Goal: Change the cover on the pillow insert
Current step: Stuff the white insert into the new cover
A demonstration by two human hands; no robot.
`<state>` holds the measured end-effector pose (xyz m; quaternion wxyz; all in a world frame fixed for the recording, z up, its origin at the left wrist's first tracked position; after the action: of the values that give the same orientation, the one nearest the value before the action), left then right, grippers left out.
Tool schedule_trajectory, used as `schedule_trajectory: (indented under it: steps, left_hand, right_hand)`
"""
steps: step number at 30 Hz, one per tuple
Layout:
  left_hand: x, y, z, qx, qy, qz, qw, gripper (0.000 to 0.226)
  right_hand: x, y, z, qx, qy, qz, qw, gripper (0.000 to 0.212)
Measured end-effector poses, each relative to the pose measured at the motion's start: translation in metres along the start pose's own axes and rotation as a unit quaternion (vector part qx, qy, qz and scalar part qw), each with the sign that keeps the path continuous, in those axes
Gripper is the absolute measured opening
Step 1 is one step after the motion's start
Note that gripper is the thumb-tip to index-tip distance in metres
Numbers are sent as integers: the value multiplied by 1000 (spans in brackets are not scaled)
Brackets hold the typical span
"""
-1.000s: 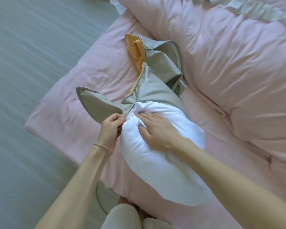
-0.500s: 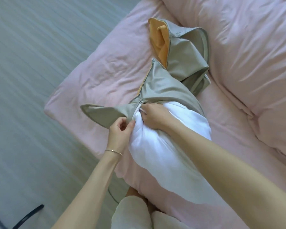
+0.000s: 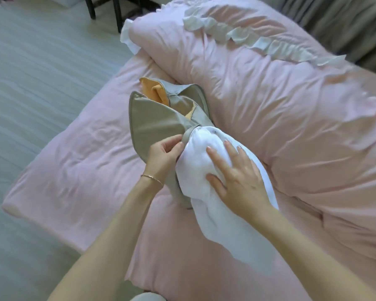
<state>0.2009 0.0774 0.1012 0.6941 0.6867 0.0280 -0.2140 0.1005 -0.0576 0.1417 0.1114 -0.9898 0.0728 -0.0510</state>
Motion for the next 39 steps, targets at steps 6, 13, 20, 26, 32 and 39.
schedule_trajectory:
  steps: [6,13,20,26,32,39]
  left_hand:
    - [-23,-9,12,122,222,84,964,21]
    - [-10,-41,28,99,180,14,979,9]
    - [25,-35,46,87,100,-11,991,10]
    - [28,-38,56,125,114,-20,985,14]
    - [36,-52,66,19,54,-94,994,19]
    - [1,-65,-14,-241,107,-123,957,23]
  right_hand:
    - [19,34,5,24,-1,62,998,57]
    - [40,60,-9,2,87,93,992,49]
    - [39,51,-35,-3,146,-105,984,34]
    - [41,58,-21,-85,21,-94,992,60]
    - [50,69,-16,-136,-2,-78,988,61]
    - [67,-33,33,-103,-47,-202,973,51]
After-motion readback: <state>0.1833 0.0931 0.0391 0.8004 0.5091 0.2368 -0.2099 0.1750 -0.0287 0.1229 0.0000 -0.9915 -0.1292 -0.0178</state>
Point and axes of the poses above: each hand's wrist, its own x-axis towards the middle knuckle, its own z-axis out of the palm, y = z × x, the point moved 8 cm from there along x, towards the middle knuckle, and after that the axes turned 1 degree about y, right-handed, at the moved point
